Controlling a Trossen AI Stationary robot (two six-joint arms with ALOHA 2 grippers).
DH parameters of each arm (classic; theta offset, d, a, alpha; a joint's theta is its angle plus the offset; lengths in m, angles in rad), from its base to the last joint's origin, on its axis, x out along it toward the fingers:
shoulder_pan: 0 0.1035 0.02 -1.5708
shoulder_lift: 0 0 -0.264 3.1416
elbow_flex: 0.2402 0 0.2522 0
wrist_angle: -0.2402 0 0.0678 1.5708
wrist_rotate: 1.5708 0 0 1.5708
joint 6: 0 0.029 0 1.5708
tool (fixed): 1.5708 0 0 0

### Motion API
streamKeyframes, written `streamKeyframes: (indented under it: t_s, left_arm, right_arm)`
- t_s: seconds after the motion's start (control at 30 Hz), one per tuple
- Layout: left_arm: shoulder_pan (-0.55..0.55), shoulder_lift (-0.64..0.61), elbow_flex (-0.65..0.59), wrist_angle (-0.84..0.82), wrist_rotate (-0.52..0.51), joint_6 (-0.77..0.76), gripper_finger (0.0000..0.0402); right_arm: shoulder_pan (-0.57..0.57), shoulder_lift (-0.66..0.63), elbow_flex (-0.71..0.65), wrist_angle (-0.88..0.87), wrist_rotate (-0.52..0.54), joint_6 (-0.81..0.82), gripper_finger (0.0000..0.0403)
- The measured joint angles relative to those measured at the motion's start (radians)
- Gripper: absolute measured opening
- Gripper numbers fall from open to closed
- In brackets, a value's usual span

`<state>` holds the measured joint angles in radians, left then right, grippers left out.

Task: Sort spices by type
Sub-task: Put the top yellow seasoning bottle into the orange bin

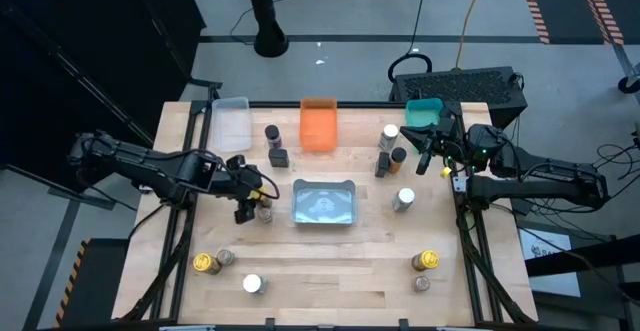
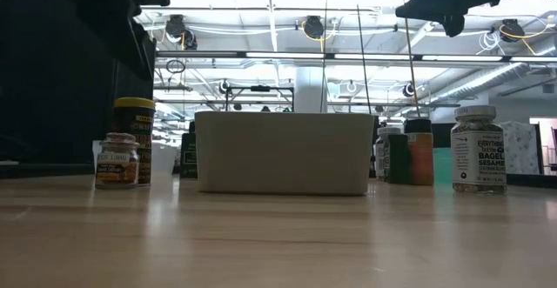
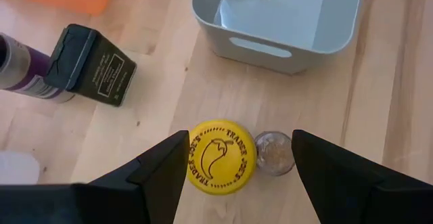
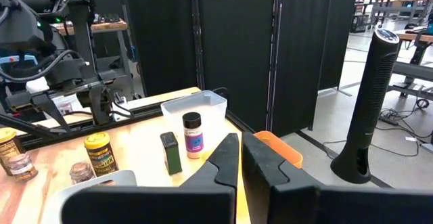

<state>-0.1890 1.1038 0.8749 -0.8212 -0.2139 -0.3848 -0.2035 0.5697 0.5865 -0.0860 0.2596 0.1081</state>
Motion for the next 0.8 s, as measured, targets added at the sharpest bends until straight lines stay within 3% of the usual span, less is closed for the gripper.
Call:
streamKeyframes:
  t_s: [0.4, 0.57, 0.8]
  left_arm:
    - [-0.001, 0.000, 0.000, -0.007, 0.043, 0.008, 0.0265]
    - [-0.002, 0.000, 0.000, -0.007, 0.129, 0.075, 0.0265]
    - [-0.001, 0.000, 0.000, -0.008, 0.131, 0.104, 0.0265]
  right_arm:
    - [0.000, 0.000, 0.000, 0.000, 0.000, 0.000, 0.0000]
    - [0.000, 0.000, 0.000, 0.001, 0.000, -0.001, 0.0000]
    - [0.000, 0.000, 0.000, 0.001, 0.000, -0.011, 0.0000]
